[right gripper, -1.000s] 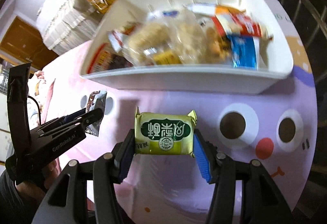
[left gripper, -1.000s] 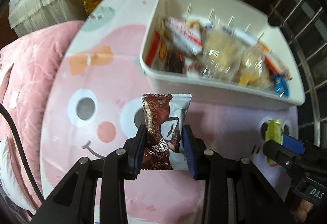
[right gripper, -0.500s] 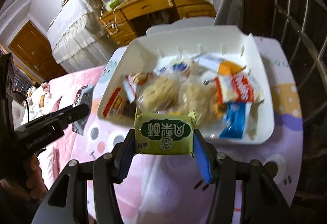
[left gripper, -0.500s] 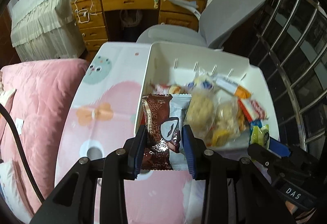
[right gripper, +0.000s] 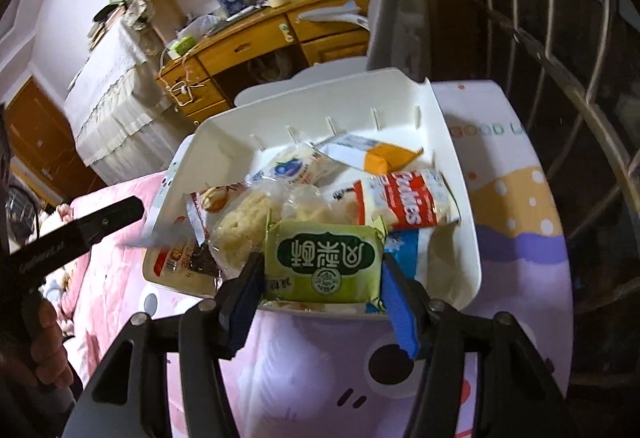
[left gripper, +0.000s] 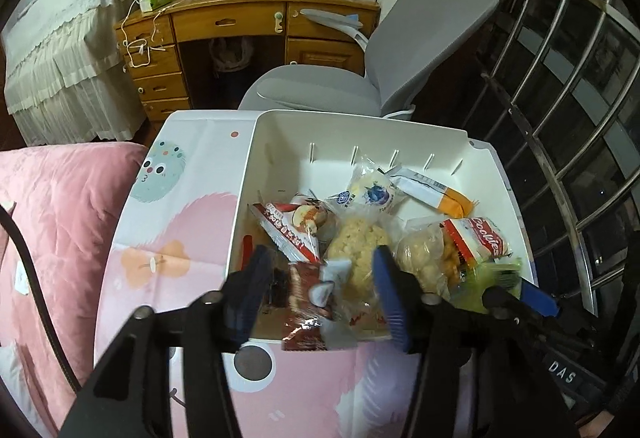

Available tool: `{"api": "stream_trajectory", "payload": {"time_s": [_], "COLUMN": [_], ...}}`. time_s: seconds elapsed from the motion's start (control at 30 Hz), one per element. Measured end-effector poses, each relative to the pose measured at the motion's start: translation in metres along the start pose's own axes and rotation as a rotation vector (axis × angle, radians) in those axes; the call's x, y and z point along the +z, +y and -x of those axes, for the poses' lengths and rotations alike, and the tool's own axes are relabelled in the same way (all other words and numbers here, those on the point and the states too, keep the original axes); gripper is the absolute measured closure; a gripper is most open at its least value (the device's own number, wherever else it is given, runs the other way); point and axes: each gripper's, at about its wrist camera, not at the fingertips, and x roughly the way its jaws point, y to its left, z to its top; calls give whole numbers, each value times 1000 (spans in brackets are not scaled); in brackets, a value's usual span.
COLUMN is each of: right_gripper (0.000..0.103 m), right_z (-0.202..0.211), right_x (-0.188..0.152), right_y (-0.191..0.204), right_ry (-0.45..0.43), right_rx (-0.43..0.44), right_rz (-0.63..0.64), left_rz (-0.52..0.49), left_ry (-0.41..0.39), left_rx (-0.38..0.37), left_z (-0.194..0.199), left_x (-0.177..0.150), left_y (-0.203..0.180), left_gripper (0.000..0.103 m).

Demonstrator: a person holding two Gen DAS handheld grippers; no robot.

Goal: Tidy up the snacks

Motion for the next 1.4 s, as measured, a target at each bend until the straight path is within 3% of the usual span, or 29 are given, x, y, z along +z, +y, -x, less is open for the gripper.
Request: {"api": "stream_trajectory", "payload": {"time_s": [0.1,0.47,0.63,0.73,0.9,1.03,1.27,1.4], "right_gripper": [43,27,19,13,10,8,4,4], "right_z": [3,23,31,38,52,78,129,161], "right_x": [-2,-25,-60,-85,-130,-153,-176,-175], "right_y": [-4,5,14,23,48,70,115,134], "right_ry": [-7,20,74,104,171,166,166,159], "right_rx": [12,-33,-77,-105,-134,-156,-189,-192], "right_rz": [-25,-11,-23,-32,-16,-18,99,141], "left_rz": [-4,-9,-23,-42,-39,-90,-168,-158], "left_ry": [10,78,114,126,177,196,157,109], "left_rx": [-3,-2,-53,-77,-103,-106,-104,-115], "left_z": [4,30,47,59,80,104,165,197], "left_x": [-3,-42,-72,-93,-124,-141,-158,-157], "left_y": [-2,12,26,34,55,63,64,58], "left_gripper": [37,32,30,24,14,12,4,4]}}
